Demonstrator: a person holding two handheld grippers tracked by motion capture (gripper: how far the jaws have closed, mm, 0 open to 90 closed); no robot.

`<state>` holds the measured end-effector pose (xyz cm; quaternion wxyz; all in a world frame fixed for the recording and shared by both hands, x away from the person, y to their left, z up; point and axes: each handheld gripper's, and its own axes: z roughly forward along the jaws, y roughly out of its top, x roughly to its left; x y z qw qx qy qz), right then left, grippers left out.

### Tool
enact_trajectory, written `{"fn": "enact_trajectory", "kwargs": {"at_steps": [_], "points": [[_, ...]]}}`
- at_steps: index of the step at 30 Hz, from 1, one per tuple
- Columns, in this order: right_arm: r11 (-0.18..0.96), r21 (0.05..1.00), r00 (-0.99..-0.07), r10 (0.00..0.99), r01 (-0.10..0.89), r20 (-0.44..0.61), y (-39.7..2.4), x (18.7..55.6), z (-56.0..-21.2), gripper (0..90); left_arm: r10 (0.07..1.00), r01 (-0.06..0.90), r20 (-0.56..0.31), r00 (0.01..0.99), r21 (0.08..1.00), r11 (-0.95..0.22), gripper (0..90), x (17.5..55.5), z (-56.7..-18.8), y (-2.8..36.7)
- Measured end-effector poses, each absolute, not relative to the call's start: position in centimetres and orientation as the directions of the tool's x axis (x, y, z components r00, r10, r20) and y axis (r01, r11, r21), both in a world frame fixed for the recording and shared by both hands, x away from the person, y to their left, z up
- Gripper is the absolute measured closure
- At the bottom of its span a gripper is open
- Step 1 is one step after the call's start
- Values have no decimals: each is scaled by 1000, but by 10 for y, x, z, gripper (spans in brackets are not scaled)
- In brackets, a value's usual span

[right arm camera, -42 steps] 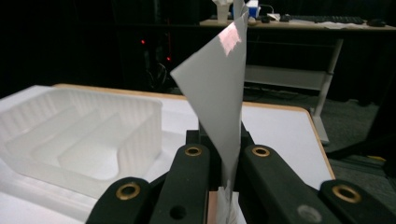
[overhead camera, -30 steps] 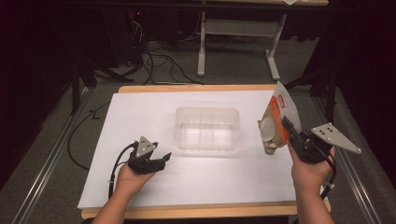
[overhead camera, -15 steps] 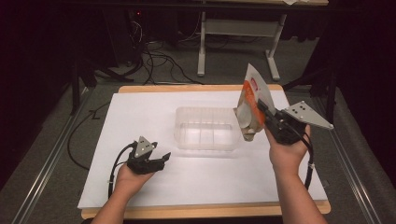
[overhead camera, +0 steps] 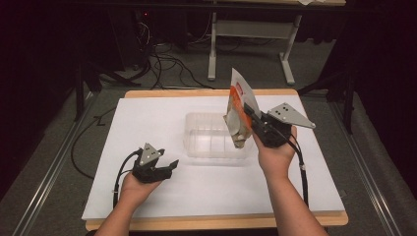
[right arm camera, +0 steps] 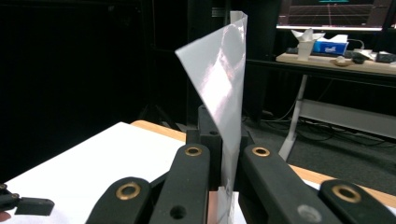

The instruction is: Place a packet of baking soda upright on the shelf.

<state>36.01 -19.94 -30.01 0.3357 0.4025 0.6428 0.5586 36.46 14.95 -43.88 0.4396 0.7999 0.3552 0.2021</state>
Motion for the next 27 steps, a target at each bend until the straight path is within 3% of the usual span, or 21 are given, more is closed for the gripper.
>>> {"fn": "enact_trajectory", "kwargs": {"at_steps": [27], "points": [[63, 973, -440, 897, 222, 42, -159, 398, -332, 900, 738, 385, 9, 675, 849, -363, 341, 362, -438, 149]]}}
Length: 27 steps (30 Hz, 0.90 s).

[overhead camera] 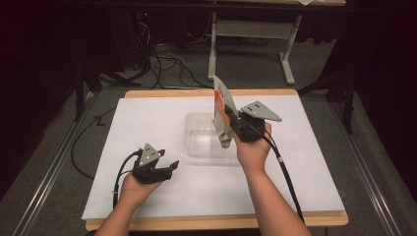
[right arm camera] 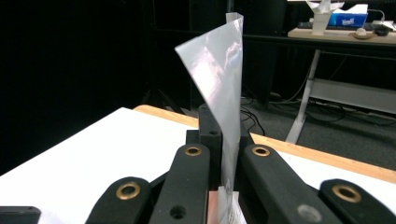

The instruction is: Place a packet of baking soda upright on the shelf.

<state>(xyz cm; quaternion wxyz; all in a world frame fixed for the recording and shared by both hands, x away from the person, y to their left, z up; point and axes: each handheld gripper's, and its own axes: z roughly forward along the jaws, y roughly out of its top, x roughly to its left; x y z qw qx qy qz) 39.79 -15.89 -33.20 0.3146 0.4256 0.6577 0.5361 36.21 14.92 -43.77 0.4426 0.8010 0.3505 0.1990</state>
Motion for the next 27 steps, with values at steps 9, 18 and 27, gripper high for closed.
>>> {"fn": "enact_trajectory", "kwargs": {"at_steps": [9, 18, 27], "points": [[60, 968, -423, 905, 245, 51, -156, 407, -340, 900, 737, 387, 5, 675, 849, -360, 341, 362, -437, 150], [36, 966, -405, 911, 255, 72, -150, 422, -351, 900, 736, 387, 4, 677, 849, -360, 341, 362, -437, 150], [23, 966, -379, 922, 258, 79, -150, 437, -352, 900, 738, 390, 1, 675, 849, -357, 341, 363, -438, 151]]}}
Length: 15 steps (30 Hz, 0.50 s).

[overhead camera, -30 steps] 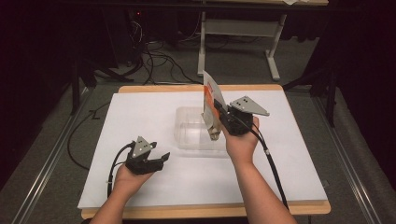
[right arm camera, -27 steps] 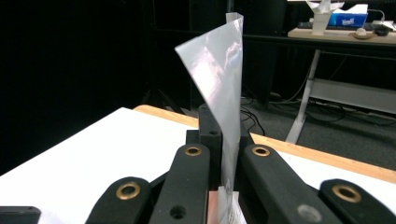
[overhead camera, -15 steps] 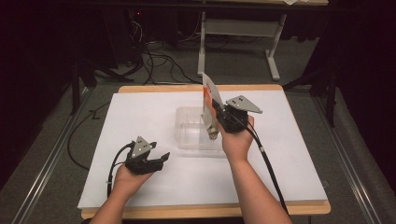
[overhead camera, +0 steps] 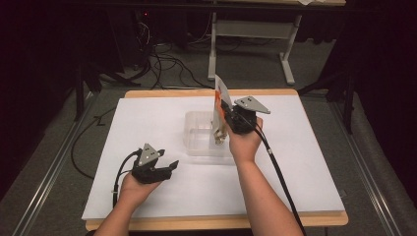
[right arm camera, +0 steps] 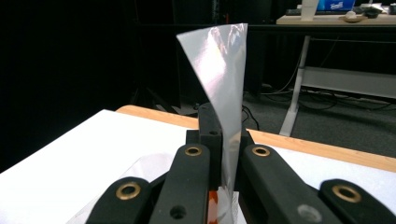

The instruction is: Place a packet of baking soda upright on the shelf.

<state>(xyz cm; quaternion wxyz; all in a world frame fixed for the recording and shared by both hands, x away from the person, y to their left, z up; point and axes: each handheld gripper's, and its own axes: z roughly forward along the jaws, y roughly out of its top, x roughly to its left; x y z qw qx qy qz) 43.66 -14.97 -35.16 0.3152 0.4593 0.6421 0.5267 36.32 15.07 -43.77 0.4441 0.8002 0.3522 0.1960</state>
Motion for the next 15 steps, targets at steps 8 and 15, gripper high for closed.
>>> {"fn": "enact_trajectory", "kwargs": {"at_steps": [8, 15], "points": [[38, 966, -368, 928, 257, 62, -154, 442, -354, 900, 735, 390, 4, 678, 846, -363, 341, 364, -438, 150], [54, 964, -391, 919, 262, 54, -141, 439, -364, 900, 736, 389, 5, 677, 846, -365, 341, 363, -438, 150]]}}
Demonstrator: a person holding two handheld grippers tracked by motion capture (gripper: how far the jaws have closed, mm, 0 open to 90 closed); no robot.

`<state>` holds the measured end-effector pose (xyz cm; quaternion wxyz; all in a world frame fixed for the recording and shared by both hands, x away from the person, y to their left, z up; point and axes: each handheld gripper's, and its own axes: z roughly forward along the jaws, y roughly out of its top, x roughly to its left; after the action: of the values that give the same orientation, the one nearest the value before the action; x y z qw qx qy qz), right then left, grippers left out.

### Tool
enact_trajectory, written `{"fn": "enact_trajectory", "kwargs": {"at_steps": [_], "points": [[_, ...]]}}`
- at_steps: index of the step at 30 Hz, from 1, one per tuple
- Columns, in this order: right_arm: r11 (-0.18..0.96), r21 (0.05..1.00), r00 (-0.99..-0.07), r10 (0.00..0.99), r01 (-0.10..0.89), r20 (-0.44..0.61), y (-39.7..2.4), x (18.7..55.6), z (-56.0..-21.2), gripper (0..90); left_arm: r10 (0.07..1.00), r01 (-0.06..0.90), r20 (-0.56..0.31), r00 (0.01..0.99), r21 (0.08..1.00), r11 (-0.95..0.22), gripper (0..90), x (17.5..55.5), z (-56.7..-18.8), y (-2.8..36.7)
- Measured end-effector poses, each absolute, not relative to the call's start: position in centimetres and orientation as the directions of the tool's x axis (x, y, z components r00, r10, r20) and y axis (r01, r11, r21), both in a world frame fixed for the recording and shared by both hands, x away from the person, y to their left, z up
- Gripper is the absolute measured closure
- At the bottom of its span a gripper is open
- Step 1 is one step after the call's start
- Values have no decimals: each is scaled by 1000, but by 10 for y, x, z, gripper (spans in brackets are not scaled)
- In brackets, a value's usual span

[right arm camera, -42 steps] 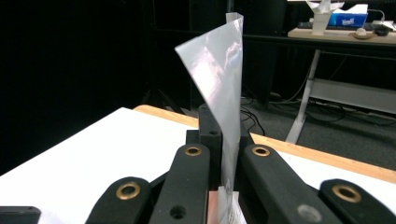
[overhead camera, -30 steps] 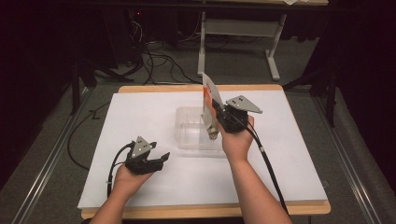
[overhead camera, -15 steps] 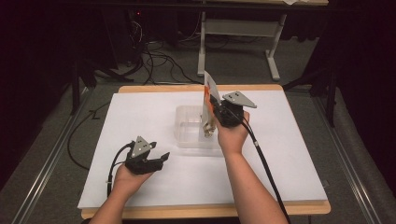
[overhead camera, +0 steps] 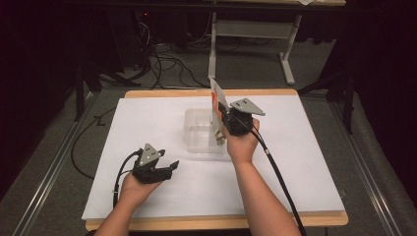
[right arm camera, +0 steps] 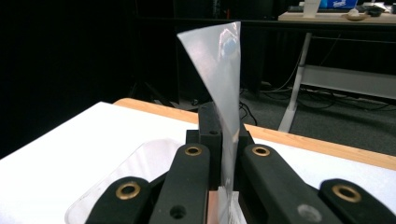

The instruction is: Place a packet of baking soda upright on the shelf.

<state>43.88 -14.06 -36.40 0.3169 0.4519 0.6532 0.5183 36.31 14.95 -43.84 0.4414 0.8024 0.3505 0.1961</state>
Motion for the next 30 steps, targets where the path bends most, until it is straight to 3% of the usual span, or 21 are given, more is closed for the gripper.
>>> {"fn": "enact_trajectory", "kwargs": {"at_steps": [30], "points": [[24, 963, -419, 903, 267, 94, -142, 432, -385, 900, 737, 392, 5, 676, 844, -366, 341, 363, -439, 149]]}}
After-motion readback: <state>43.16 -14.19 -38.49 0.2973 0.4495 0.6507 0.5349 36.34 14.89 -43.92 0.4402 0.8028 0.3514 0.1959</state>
